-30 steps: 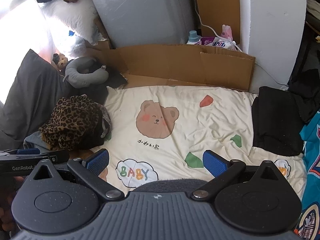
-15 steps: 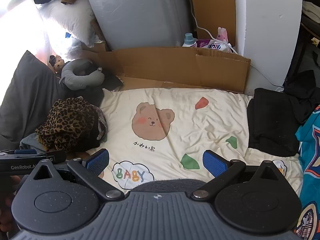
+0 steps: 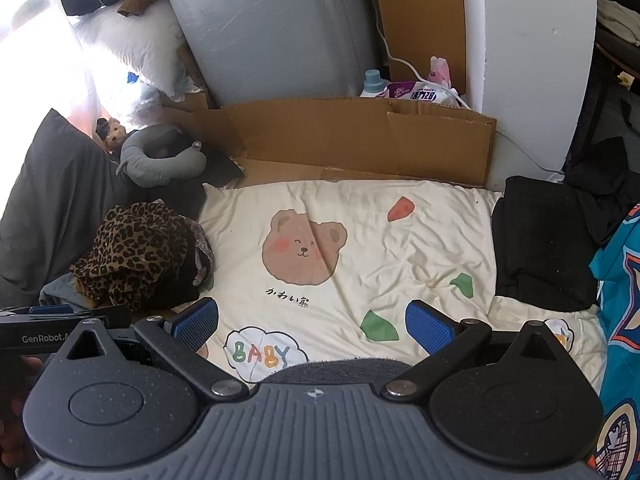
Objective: Fold clothes
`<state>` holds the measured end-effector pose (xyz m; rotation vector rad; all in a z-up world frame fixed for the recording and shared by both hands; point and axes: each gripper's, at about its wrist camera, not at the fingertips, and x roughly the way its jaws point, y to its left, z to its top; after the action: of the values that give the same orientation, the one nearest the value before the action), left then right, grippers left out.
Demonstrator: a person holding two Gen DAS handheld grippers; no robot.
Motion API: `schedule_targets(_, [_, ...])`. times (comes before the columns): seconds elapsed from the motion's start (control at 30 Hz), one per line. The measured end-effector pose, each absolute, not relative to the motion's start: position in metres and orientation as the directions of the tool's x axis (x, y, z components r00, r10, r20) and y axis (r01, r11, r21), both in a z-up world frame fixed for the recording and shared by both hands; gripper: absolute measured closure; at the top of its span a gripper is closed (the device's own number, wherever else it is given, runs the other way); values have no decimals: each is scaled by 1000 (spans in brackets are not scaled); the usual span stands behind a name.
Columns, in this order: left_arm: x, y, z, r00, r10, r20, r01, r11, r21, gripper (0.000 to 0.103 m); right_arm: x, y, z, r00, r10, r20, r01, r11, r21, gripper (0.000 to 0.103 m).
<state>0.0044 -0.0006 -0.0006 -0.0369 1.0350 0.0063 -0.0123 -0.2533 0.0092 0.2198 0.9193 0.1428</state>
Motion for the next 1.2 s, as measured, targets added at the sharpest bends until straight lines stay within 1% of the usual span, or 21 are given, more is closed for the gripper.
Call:
schedule_targets(0.33, [2, 4, -1, 516, -18, -856, -27, 999, -37, 2, -14, -255, 8, 599, 236, -766, -32, 962, 271, 0])
schedule_targets(0.6, [0, 3, 0, 522, -12, -853, -35, 999, -35, 2, -6, -257, 4, 567, 267, -779, -35, 953, 302, 0])
schedule_targets(0.87, [2, 8, 0, 498, -38, -866, -42, 997, -68, 2, -5, -253, 6, 554, 241, -797, -27, 962, 272, 0])
schedule_targets(1.2, [3, 20, 9, 509, -39, -860, -48, 996, -74, 2, -13, -259, 17, 587, 225, -778, -12, 963, 269, 0])
